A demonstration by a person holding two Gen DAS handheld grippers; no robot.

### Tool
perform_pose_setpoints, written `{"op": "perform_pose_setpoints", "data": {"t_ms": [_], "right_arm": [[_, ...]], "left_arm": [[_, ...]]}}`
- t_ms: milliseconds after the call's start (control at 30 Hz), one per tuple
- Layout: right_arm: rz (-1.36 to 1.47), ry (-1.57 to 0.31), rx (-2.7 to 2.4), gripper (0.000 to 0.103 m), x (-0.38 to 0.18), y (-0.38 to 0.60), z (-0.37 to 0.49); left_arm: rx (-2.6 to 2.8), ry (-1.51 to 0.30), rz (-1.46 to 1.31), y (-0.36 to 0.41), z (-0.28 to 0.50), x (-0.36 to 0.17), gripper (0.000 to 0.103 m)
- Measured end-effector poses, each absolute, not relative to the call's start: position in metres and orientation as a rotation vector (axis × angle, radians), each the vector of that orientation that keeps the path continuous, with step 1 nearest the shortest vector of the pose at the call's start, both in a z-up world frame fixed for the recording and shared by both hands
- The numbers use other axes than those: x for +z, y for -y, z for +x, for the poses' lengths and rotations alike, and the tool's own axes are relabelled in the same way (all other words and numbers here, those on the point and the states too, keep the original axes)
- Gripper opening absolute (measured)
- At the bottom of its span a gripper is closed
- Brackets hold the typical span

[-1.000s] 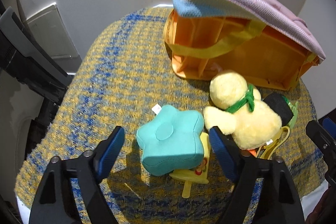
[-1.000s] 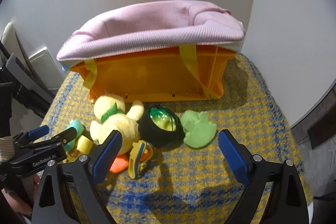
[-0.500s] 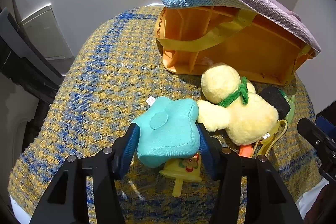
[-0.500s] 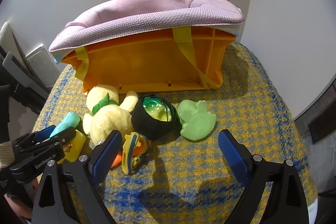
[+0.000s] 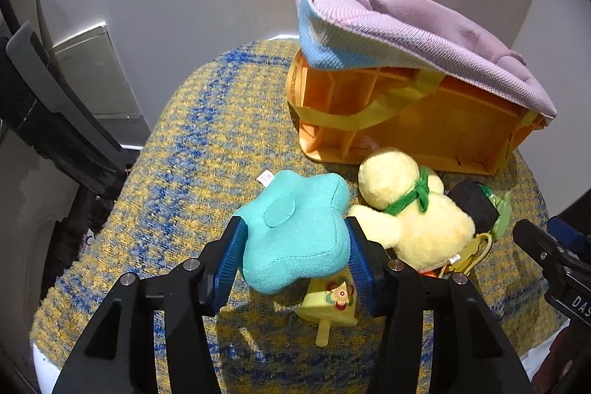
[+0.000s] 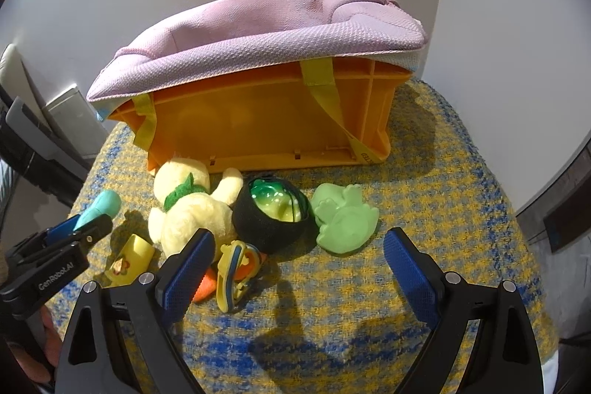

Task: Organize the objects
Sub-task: 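Grasp the teal star plush with the left tool while the right tool grasps the black-green ball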

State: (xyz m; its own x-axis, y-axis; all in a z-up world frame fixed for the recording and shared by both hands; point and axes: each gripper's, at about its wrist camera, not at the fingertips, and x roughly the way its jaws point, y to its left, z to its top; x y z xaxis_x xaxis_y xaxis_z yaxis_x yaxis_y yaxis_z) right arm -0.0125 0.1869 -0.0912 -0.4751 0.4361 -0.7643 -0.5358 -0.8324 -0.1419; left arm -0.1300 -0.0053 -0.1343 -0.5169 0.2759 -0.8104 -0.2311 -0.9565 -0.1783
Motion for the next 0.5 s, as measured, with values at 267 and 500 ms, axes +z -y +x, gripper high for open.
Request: {"op": "perform_pose_setpoints", "data": {"t_ms": [267, 500], "right_arm": [[-1.172, -0.162, 2.282, 0.093, -0.097, -0.193, -0.024], [-1.207, -0.173, 2.276, 0.073, -0.109, -0.192, -0.047]], "left_arm": [[2.523, 0.044, -1.335, 0.006, -0.129, -0.132, 0.053], [2.529, 0.058, -1.362, 0.015, -0.134, -0.137, 0.053]]}}
